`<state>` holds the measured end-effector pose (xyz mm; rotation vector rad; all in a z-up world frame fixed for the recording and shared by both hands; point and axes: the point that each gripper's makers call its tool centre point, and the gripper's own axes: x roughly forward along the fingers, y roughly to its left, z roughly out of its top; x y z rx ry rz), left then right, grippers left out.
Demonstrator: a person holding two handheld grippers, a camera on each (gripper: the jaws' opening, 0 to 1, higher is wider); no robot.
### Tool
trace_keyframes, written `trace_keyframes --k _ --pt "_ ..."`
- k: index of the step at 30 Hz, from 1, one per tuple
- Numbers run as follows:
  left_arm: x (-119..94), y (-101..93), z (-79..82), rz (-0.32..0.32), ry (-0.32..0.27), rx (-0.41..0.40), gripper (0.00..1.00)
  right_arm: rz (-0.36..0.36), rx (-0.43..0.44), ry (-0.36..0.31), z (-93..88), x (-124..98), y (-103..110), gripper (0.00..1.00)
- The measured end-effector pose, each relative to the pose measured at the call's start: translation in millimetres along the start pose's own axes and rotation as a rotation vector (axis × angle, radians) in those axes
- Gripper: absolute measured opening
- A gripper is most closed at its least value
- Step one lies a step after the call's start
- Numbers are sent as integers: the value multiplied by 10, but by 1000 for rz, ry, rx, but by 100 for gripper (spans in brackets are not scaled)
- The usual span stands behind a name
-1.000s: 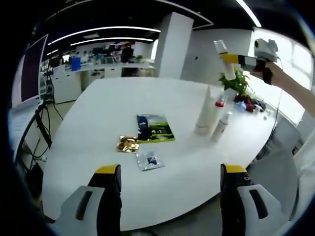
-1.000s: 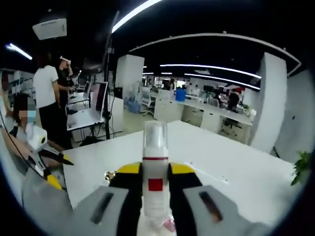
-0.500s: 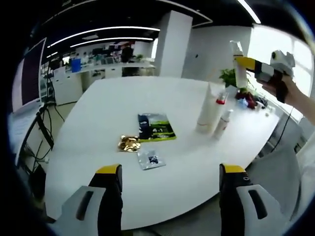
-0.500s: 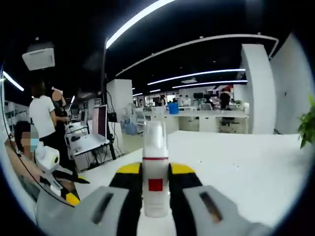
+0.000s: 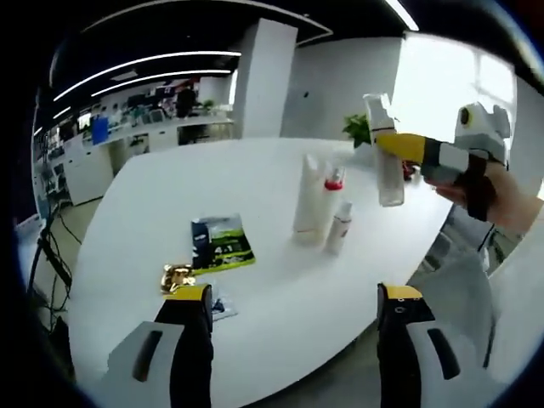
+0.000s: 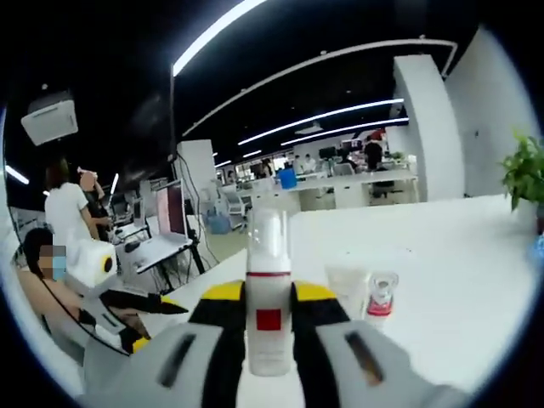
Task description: Arrange the skincare products in the storage area until every visible bottle or jar stands upright without overlapping.
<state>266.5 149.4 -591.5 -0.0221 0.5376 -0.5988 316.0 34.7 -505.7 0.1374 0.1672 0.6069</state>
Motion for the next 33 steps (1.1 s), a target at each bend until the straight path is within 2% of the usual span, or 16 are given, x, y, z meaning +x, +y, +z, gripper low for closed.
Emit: trace_keyframes --k 3,7,10,11,13,15,21,27,29,33 --pt "93 -223 188 -58 -28 10 74 -12 29 -18 14 -40 32 19" --pt "199 -436 344 -106 -43 47 71 -8 80 -31 0 -67 103 20" --pt "238 -559 422 -143 -57 58 68 5 83 -32 -16 -79 180 20" --pt "248 -644 445 -179 -61 66 66 14 84 -31 -16 -77 202 20" --pt "260 -742 460 -213 -59 88 61 22 83 -31 -12 -80 235 20" --pt "276 -809 471 -220 -61 101 56 43 79 -33 -1 -82 284 20" --pt "305 -878 518 -245 -75 76 46 71 42 -28 -7 -107 364 20" --pt "312 -929 637 -268 -104 108 36 81 26 -13 -48 -138 376 20" --pt "319 -933 645 -269 -105 120 29 78 29 -15 -49 -146 365 20" --pt "327 -1015 629 -300 -102 138 22 79 35 -13 -51 -163 333 20"
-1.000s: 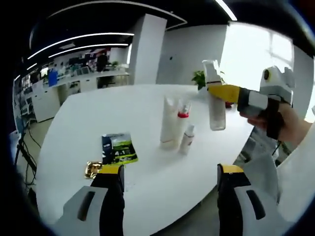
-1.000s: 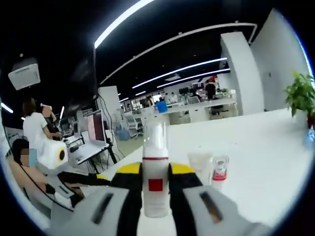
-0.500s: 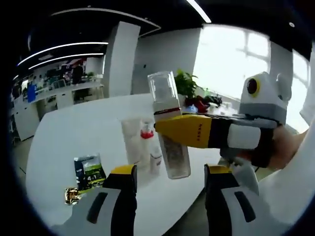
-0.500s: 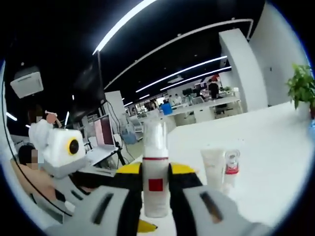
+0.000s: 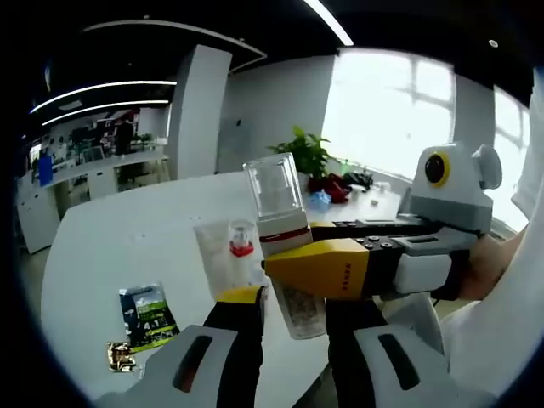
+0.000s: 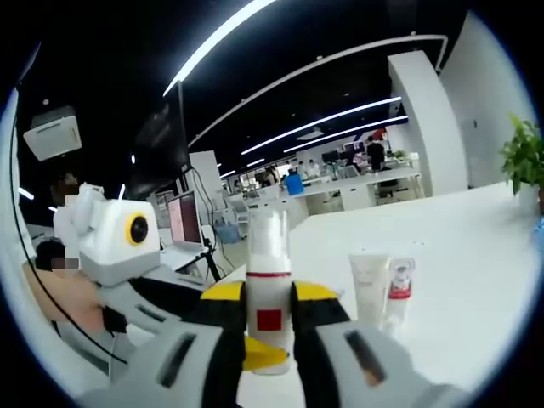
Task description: Arrange the skincare products in the storage area until every visible bottle or jar stands upright without overlapping.
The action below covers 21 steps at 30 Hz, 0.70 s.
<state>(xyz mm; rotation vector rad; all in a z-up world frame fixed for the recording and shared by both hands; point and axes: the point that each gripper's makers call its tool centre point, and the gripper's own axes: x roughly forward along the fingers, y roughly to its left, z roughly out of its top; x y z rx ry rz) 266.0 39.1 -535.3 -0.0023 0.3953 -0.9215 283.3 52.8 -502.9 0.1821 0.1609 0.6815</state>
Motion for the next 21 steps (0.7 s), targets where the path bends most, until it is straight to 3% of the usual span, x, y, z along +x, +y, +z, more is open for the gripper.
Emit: trace_keyframes --k 11,21 --pt "49 -61 -163 -49 61 35 17 28 10 48 -151 -99 -22 21" --pt "36 -202 -315 -156 117 65 17 121 72 28 -67 -241 -28 22"
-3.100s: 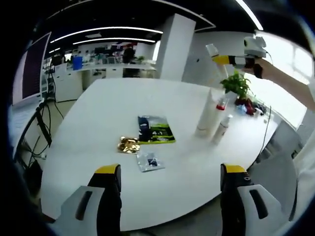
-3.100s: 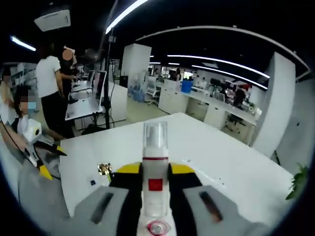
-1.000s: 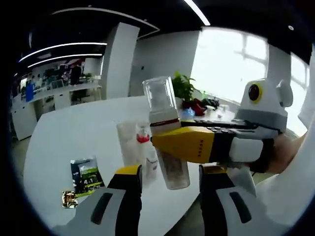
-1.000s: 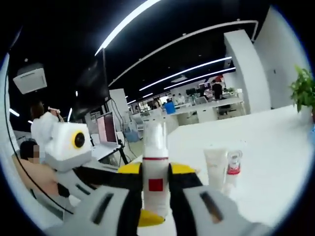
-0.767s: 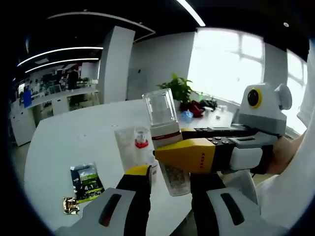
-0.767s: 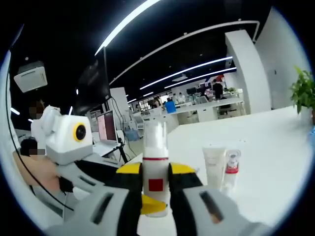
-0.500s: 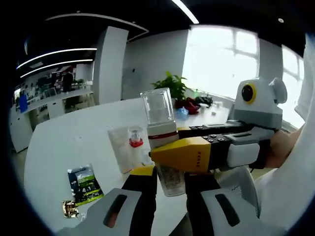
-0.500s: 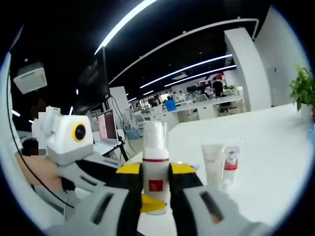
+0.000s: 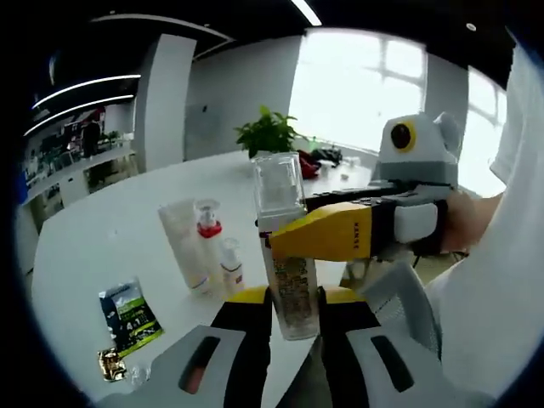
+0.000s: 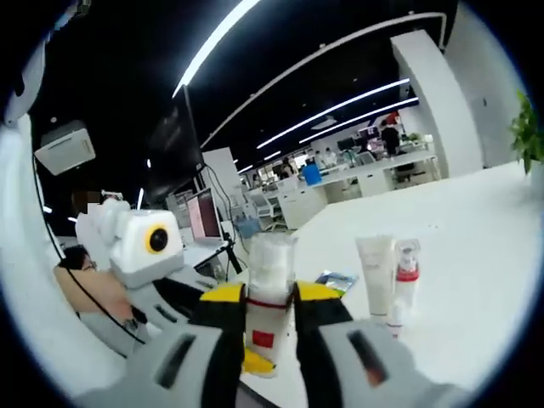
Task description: Arrange the skincare products in the storage area until every visible bottle or jar stands upright without overlapping.
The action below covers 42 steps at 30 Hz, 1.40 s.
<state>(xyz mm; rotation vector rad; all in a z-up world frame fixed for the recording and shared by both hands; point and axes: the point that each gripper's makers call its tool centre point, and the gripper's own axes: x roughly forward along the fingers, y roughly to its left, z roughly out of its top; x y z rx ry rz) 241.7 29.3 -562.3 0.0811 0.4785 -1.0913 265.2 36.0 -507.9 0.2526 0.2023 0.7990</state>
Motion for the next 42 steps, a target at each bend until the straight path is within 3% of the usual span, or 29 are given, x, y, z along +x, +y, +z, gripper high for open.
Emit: trace_keyframes --k 3,7,8,12,15,17,18,23,29,33,42 --pt "7 -67 -16 -46 -7 -17 17 30 7 -19 91 -33 13 22" --pt "5 -162 -12 -117 -16 -13 18 117 25 -33 134 -62 102 22" --pt "-4 -223 -7 -161 -23 -12 18 159 32 -32 143 -77 153 23" --pt "-21 -234 14 -194 -29 4 18 171 39 -35 165 -119 138 22" --pt "0 -212 15 -194 -23 23 18 157 27 -37 163 -116 119 22" --pt "29 -122 -13 -140 7 33 17 130 -22 -29 156 -102 95 21" --pt "36 -123 -7 -143 5 34 17 128 -29 -25 152 -99 96 21" --pt "35 -114 46 -128 15 50 19 115 -156 68 -18 -28 127 21" --pt "36 -25 -30 -92 68 65 17 73 -165 61 -75 30 106 21" --pt "44 49 -50 -62 104 81 17 -30 -237 98 -134 49 -23 21" --pt "176 121 -96 -78 134 127 16 -109 -217 103 -196 46 -175 21"
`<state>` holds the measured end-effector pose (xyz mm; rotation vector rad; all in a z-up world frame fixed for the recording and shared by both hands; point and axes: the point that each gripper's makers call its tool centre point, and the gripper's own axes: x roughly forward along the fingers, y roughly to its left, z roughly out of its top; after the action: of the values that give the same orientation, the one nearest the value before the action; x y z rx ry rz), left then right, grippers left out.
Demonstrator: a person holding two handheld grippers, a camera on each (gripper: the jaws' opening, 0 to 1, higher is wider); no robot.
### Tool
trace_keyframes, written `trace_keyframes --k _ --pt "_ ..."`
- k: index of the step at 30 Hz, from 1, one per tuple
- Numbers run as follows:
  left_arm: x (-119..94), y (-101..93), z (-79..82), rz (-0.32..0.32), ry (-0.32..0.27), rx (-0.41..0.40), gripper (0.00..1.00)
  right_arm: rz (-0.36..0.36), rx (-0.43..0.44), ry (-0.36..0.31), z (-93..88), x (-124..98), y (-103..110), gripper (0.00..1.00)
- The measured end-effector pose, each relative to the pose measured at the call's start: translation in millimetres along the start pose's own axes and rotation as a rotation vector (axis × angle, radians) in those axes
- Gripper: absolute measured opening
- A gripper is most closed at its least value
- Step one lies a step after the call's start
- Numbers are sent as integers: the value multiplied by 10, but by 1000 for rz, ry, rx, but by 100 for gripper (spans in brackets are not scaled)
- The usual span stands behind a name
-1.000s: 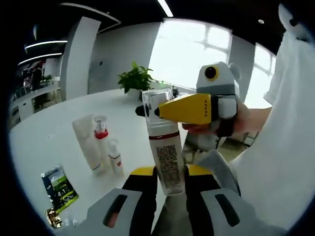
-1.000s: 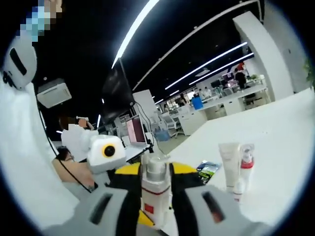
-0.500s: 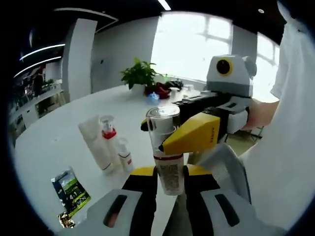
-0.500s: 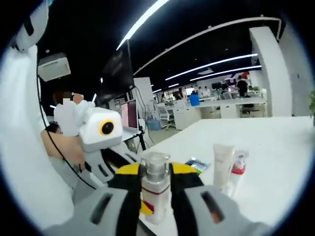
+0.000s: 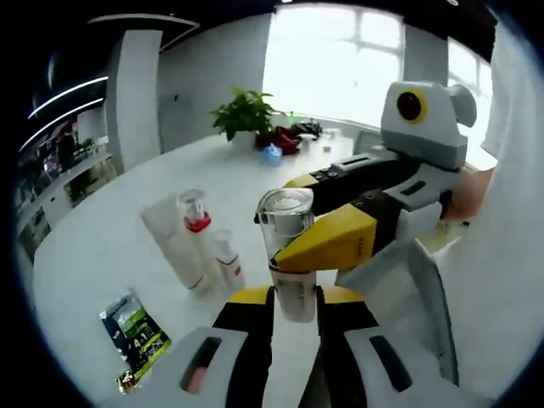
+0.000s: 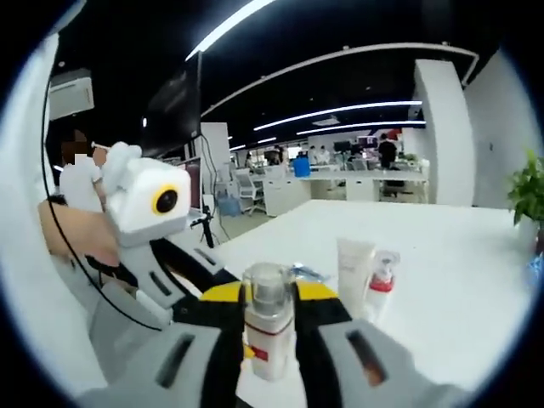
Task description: Arrange the skincare products in the storage area until every visible bottle or jar stands upright without overlapping.
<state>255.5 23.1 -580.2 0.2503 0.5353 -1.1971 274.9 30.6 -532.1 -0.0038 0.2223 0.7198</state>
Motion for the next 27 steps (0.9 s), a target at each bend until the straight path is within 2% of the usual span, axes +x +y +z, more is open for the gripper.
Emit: trace_keyframes --k 8,14,19,27 --pt "103 75 10 -15 -7 3 17 -46 37 -21 14 -6 -110 21" --pt "167 144 -10 -33 2 18 17 -79 20 1 -34 67 -162 21" --pt "222 193 -106 -54 34 59 16 -88 18 33 -136 135 -169 21" --pt "351 254 -245 -100 50 86 16 -82 54 69 -305 216 -196 23"
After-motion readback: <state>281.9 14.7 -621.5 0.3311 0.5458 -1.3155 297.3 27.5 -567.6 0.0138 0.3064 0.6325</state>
